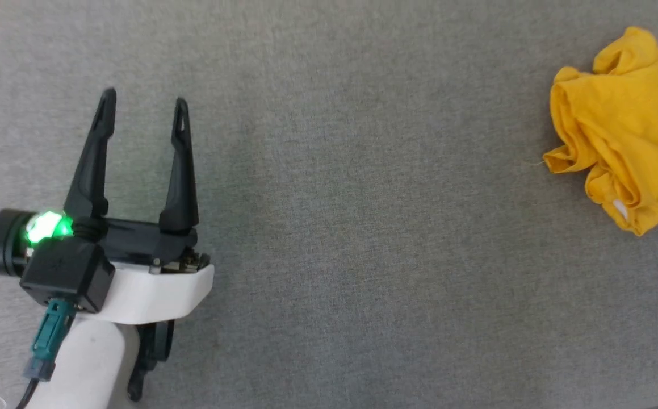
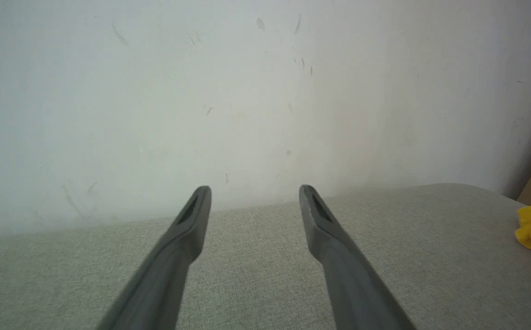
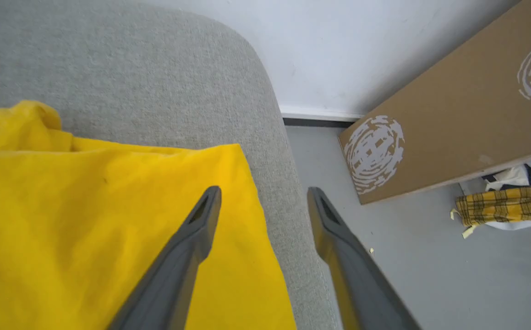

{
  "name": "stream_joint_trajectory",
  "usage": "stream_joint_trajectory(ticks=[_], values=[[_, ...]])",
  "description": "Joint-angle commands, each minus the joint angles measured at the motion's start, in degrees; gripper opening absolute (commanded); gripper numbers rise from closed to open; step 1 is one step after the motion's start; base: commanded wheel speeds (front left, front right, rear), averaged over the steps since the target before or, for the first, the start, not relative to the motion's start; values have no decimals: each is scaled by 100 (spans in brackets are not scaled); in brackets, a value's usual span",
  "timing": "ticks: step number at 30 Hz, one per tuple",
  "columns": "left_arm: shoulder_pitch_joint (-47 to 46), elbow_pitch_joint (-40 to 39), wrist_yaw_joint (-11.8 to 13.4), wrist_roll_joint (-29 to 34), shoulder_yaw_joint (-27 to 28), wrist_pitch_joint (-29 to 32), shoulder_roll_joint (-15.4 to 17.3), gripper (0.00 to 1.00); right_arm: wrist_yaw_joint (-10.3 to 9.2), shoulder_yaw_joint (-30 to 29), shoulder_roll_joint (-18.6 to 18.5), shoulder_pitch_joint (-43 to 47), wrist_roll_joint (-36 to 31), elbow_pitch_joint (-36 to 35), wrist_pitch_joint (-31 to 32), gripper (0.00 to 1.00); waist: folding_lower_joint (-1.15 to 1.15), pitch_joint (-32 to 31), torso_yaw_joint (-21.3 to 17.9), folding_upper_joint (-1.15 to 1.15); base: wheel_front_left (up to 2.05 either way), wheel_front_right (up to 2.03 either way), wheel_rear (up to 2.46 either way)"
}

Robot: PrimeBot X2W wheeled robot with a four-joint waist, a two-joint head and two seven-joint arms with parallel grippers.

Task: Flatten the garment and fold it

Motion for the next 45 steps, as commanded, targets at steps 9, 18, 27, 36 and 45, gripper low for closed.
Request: stream_joint_trajectory(ticks=[9,18,27,36,45], values=[[581,103,123,-196,140,-129,-113,100,-6,-310,626,820,324,-1192,-464,100,0,-1103,206,0,0,0,0],[1015,55,222,-336,333,-163,-197,100,-6,-341,1407,1580,181,-2687,-1223,100,0,-1603,430,0,0,0,0],[1177,260,164,-400,324,-176,-413,100,-6,-194,2194,2408,-351,-3524,-1705,100,0,-1973,815,0,0,0,0],[1633,546,41,-283,346,-178,-729,100,-6,-65,2666,3221,-933,-3503,-2127,100,0,-2388,1013,0,0,0,0],[2040,745,-196,-111,468,-178,-1053,100,-6,-28,2748,3823,-822,-2996,-2409,100,0,-2580,1169,0,0,0,0]])
